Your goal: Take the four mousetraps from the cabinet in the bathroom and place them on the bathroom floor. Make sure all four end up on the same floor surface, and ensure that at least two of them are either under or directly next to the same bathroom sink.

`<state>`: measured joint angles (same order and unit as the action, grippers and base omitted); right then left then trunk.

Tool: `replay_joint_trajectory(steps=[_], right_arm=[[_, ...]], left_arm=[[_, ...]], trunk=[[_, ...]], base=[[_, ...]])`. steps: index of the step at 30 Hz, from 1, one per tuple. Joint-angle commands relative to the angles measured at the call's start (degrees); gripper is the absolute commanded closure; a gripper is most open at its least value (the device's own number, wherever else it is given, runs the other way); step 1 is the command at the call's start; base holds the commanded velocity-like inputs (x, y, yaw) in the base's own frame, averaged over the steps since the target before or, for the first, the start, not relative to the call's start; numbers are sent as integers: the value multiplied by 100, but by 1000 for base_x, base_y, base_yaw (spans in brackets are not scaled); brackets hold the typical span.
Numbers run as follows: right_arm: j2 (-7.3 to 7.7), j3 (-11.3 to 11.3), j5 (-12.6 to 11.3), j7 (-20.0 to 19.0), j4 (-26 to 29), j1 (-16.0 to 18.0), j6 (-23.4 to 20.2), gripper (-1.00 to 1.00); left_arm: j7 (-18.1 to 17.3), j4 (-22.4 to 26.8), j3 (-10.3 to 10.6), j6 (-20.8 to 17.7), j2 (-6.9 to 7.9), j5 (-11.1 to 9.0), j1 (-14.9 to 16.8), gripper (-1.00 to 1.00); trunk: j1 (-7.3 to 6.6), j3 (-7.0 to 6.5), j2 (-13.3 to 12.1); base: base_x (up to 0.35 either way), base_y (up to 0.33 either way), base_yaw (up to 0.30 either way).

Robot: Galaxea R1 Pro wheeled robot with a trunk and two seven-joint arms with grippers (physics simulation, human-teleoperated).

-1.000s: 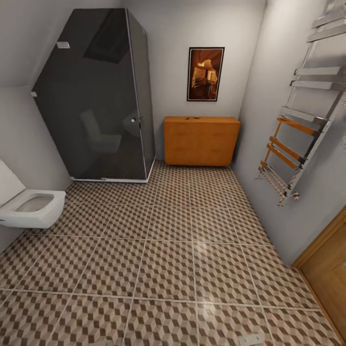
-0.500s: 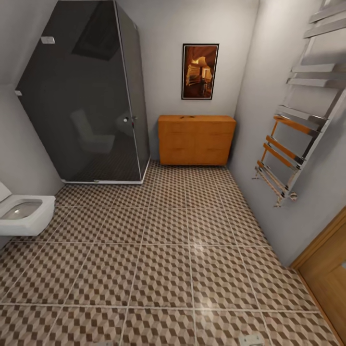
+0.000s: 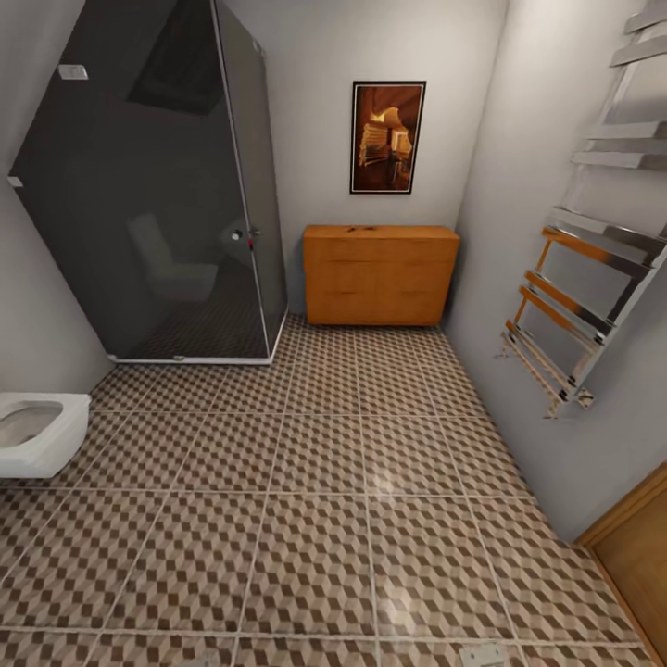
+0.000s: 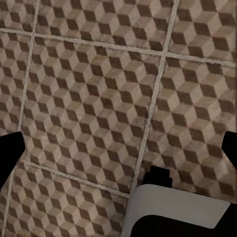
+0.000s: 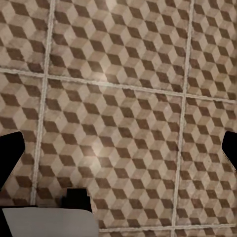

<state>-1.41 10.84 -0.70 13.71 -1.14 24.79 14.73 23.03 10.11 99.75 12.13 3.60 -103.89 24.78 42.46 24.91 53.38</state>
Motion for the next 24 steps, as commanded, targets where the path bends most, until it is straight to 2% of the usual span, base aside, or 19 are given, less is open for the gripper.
replay_joint_trajectory(steps=[1,14,24], right_arm=[[0,-1,0,0,0,0,-1,-100],[0,-3,0,0,0,1,3,-100],[0,-3,0,0,0,1,4,-100]], left_arm=[[0,0,0,0,0,0,0,-100],[0,0,2,0,0,0,0,-100],[0,0,5,0,0,0,0,-100]], trunk=[[0,0,0],[0,0,0],[0,0,0]], base=[[328,0,0],[328,-1,-17],[329,-51,-216]])
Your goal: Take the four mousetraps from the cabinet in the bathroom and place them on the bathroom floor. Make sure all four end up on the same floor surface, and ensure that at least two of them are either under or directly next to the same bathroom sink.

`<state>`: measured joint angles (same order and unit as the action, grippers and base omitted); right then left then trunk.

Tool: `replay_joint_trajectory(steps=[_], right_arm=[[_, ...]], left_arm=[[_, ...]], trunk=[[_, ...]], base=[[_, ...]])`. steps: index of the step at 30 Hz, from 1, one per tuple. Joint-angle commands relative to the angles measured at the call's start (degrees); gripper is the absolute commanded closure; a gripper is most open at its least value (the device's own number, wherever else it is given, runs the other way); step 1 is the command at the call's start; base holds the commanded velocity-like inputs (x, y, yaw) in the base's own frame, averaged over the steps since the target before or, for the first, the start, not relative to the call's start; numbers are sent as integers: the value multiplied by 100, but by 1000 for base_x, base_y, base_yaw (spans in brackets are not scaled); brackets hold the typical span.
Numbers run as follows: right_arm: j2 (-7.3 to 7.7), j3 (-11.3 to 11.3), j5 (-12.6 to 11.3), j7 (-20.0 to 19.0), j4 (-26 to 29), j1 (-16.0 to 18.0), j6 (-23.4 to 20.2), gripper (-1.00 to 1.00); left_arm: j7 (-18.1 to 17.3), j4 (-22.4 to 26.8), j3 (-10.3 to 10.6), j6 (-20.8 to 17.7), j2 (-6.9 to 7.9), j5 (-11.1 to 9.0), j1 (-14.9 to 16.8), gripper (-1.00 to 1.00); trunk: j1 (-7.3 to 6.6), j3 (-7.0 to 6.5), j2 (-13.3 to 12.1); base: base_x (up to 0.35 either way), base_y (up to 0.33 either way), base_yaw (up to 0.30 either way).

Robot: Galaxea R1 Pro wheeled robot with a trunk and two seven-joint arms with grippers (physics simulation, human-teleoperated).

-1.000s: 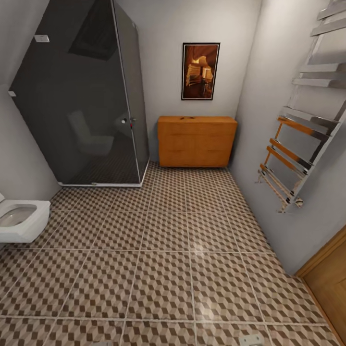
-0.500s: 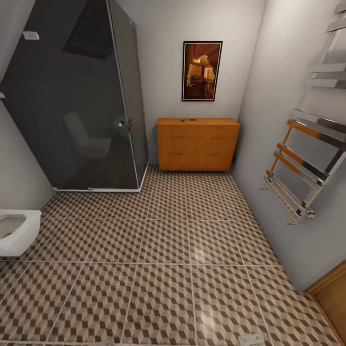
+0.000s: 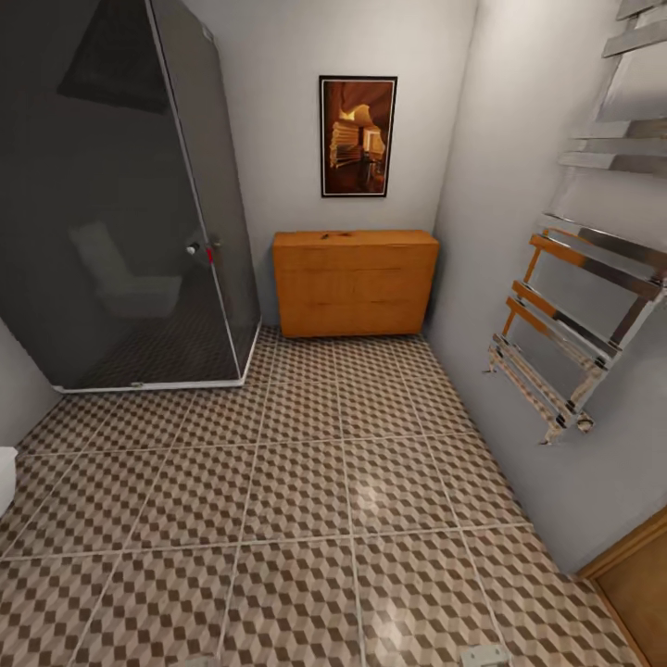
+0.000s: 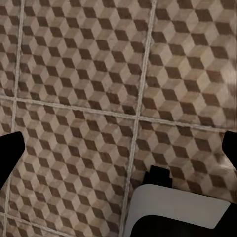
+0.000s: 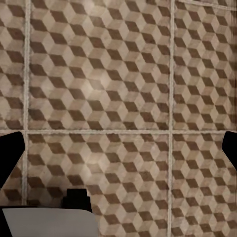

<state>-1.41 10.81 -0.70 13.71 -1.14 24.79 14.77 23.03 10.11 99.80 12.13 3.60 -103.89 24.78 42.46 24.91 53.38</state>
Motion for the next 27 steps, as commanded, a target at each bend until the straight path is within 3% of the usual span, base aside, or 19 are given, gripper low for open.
replay_joint_trajectory(steps=[1,11,27], right_arm=[[0,0,0,0,0,0,0,-100],[0,0,0,0,0,-1,0,-100],[0,0,0,0,0,3,-3,-100]], left_arm=[[0,0,3,0,0,0,0,-100],[0,3,156,0,0,0,0,-100],[0,9,309,0,0,-2,0,-100]], trunk=[[0,0,0],[0,0,0],[0,0,0]], base=[[329,-67,-268],[329,-70,-217],[329,-71,-22]])
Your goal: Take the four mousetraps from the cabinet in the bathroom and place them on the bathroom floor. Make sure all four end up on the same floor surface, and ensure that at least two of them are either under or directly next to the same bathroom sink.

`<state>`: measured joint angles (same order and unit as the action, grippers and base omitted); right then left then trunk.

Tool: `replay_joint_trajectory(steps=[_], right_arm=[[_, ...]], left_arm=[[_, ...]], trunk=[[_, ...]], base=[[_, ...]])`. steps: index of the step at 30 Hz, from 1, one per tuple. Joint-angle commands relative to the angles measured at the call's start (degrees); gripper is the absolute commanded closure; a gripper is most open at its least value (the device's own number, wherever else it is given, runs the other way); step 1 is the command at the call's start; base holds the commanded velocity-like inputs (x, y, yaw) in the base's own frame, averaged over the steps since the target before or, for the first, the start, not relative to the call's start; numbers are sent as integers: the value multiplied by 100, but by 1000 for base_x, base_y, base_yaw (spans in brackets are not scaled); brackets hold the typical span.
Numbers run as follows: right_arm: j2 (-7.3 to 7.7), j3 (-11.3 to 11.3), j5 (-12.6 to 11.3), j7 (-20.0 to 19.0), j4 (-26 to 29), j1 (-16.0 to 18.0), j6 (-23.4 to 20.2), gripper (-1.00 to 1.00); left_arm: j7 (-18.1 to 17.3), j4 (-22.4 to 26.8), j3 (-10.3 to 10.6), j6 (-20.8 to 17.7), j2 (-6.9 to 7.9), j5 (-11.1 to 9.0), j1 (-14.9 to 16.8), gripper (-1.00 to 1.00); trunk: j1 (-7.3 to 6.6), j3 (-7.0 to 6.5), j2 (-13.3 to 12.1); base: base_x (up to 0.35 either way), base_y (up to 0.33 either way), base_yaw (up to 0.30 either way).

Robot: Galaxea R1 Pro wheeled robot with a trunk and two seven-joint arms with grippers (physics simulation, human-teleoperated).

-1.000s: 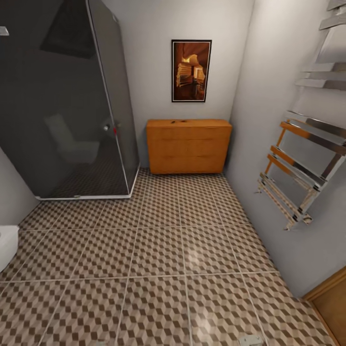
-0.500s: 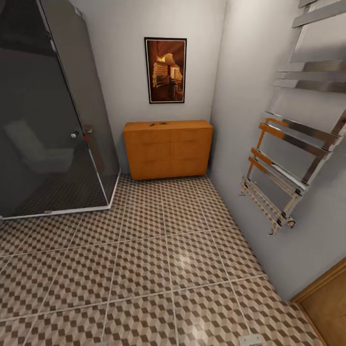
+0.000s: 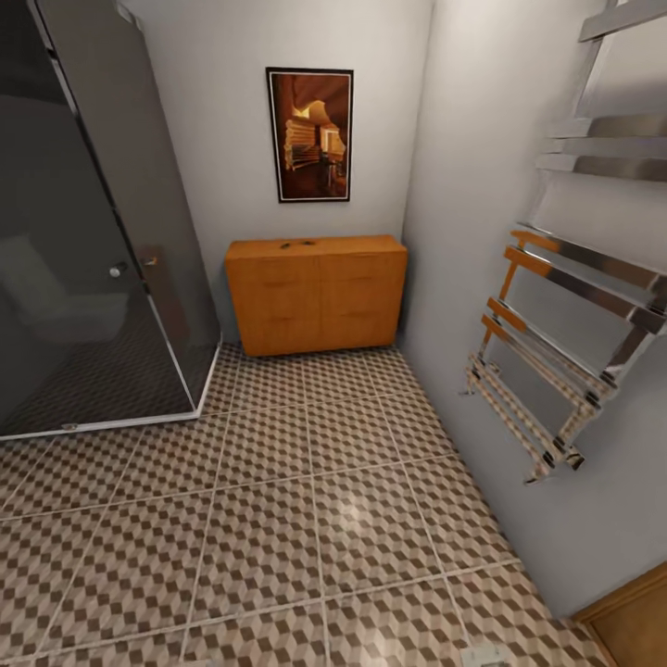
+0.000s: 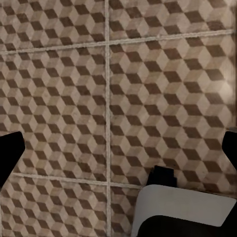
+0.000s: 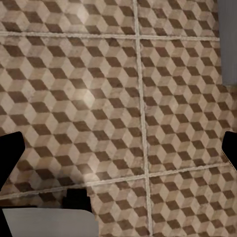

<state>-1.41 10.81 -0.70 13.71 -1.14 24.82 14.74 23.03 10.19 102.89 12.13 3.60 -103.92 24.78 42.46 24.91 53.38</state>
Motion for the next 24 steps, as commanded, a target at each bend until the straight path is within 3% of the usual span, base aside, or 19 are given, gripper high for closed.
replay_joint_trajectory(steps=[1,24], right_arm=[[0,0,0,0,0,-1,1,-100],[0,2,0,0,0,-1,3,-100]], left_arm=[[0,0,1,0,0,1,0,-100],[0,0,3,0,0,-1,0,-100]], trunk=[[0,0,0],[0,0,0]], base=[[329,-71,-1],[329,-57,0]])
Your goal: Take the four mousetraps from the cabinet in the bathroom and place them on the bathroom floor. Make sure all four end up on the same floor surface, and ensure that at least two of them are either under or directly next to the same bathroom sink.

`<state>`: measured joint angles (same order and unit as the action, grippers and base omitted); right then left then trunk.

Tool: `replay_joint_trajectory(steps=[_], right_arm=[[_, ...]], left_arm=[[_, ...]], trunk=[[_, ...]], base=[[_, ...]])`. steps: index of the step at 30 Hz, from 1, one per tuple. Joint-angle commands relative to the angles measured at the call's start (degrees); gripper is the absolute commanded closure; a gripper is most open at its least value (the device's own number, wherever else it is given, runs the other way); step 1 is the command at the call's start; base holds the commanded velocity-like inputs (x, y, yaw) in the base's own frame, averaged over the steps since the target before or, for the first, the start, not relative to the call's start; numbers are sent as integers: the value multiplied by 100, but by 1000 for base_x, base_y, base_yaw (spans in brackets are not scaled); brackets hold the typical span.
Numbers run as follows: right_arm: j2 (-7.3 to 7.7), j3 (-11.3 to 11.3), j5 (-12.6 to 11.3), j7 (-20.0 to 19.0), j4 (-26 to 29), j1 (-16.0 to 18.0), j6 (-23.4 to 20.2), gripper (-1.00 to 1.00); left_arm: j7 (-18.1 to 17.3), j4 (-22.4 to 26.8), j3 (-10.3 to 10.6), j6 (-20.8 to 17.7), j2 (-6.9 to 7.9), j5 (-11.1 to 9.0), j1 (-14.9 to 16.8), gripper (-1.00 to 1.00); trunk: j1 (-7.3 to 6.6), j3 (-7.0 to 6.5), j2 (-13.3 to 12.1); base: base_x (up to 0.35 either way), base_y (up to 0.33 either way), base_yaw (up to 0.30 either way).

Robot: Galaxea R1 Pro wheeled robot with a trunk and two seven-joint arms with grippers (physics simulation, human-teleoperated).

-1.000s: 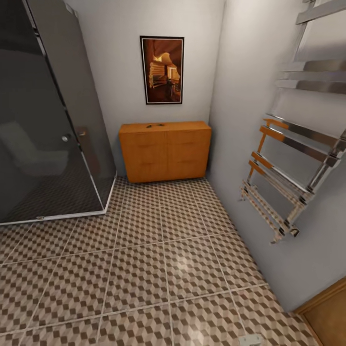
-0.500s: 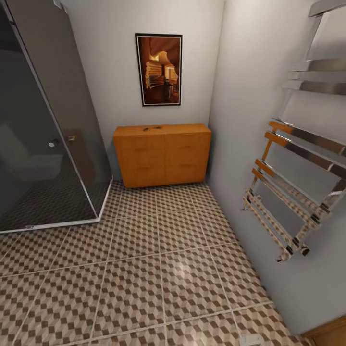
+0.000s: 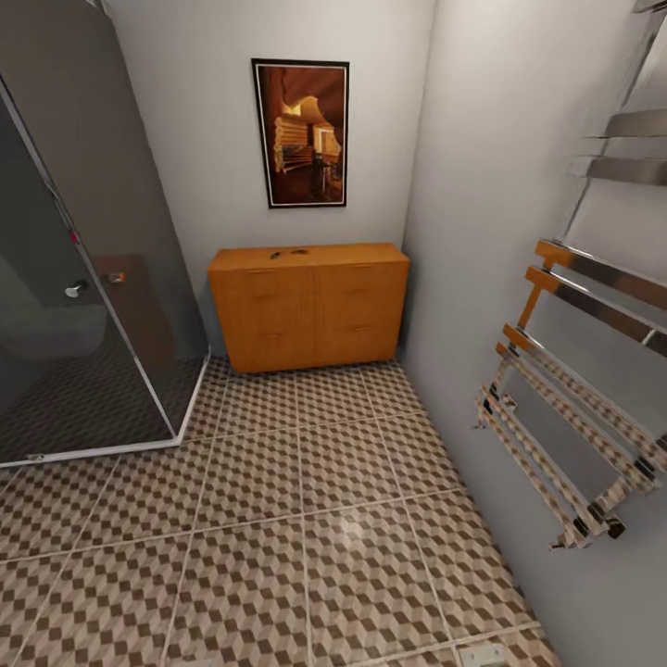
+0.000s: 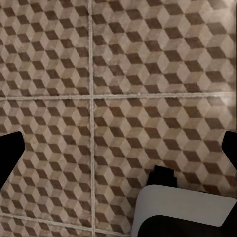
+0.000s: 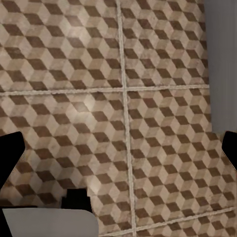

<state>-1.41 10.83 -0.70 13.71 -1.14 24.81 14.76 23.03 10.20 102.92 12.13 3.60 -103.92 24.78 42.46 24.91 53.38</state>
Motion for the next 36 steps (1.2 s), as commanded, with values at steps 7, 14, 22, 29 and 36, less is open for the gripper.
replay_joint_trajectory(steps=[7,14,22,29,36], right_arm=[[0,2,0,0,0,-2,-1,-100],[0,-1,0,0,0,0,-4,-100],[0,2,0,0,0,-1,0,-100],[0,3,0,0,0,-2,-3,-100],[0,6,0,0,0,-3,-2,-100]], left_arm=[[0,0,0,0,0,-2,0,-100],[-6,-4,0,0,0,-5,0,-100],[-7,-5,0,0,0,-5,0,-100],[-9,-8,0,0,0,-5,0,-100],[-9,-9,0,0,0,-5,0,-100]], trunk=[[0,0,0],[0,0,0],[0,0,0],[0,0,0],[0,0,0]], base=[[329,-5,0],[329,-1,0],[329,0,0],[329,0,0],[329,0,0]])
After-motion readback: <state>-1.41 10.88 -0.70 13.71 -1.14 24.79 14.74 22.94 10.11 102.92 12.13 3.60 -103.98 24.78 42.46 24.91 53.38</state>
